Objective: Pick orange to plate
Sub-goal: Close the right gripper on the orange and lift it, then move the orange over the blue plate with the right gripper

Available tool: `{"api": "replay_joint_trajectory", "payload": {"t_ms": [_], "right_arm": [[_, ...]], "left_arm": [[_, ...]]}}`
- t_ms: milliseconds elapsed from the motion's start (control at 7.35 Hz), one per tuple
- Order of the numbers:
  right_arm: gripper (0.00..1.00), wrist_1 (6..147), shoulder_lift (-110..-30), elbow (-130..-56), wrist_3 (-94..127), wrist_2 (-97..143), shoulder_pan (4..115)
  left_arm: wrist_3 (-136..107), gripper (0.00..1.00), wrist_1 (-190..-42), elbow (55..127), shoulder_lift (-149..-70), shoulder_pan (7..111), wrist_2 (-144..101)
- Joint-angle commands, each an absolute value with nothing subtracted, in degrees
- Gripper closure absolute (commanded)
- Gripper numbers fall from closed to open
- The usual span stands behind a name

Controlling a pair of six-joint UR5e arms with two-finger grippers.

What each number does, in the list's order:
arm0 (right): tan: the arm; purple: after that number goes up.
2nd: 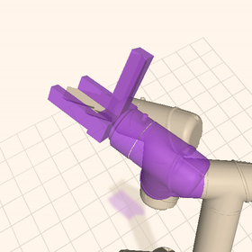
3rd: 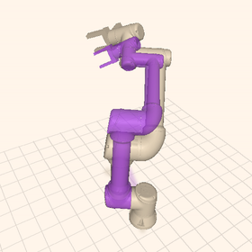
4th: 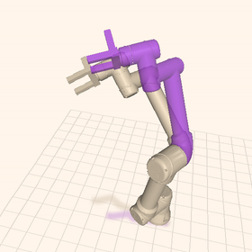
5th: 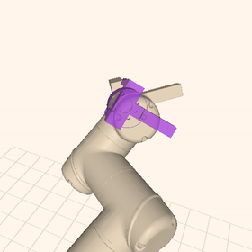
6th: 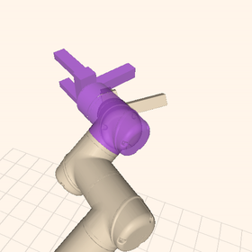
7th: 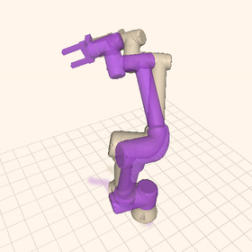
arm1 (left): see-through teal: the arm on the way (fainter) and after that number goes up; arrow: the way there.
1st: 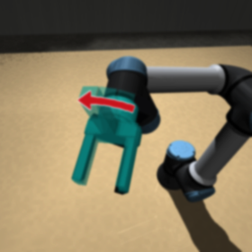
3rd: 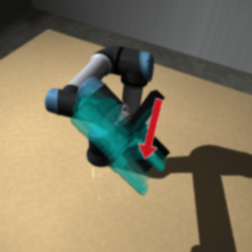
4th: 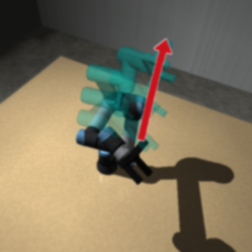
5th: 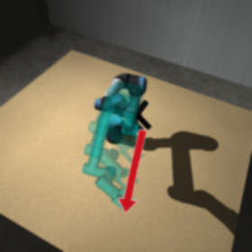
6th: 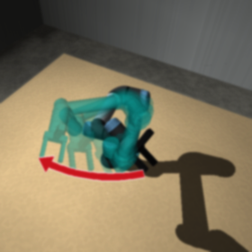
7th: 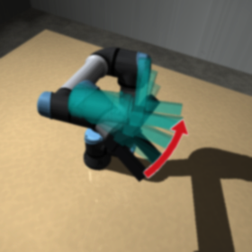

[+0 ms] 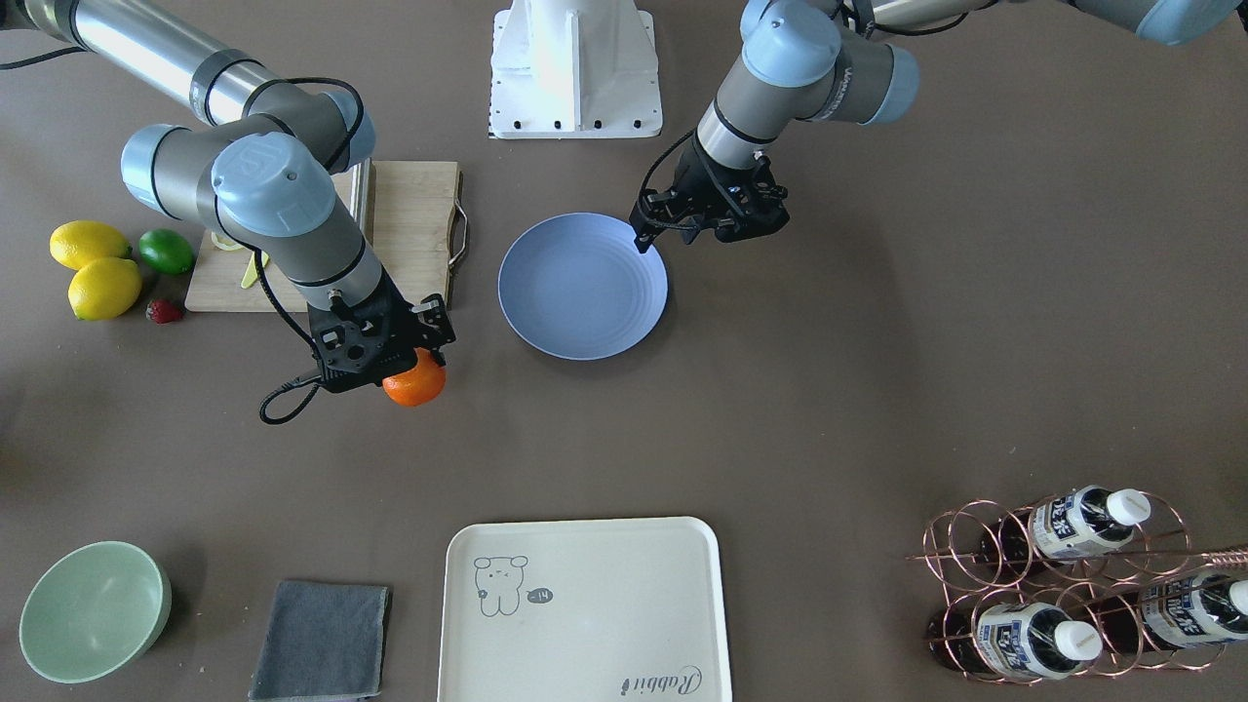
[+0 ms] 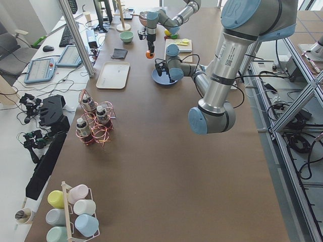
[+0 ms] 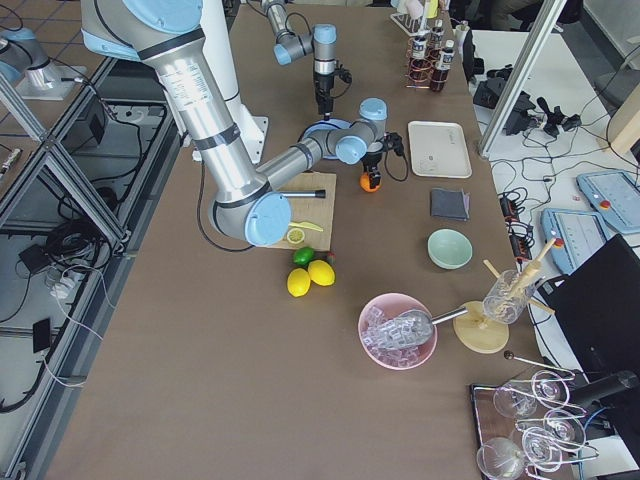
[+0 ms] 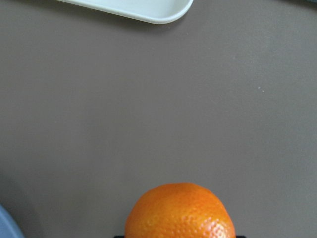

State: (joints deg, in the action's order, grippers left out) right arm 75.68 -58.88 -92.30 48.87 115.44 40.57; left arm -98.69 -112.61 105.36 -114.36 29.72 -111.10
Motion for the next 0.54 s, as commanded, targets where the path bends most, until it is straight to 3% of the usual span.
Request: {"api": "replay_joint_trajectory", "payload": {"t_ms": [0, 408], "right_arm": [[1.00, 76.46, -54.43, -94.57, 60.84, 112.96, 34.76], [1.00, 81.11, -48.27, -93.70, 68.53, 103.29, 22.88]], "left_arm": [[-89.21, 0.11, -112.50, 107.76, -109.00, 38.79, -117.10], [-75.25, 0.06, -113.02, 104.34, -103.62, 45.69, -120.32]]}}
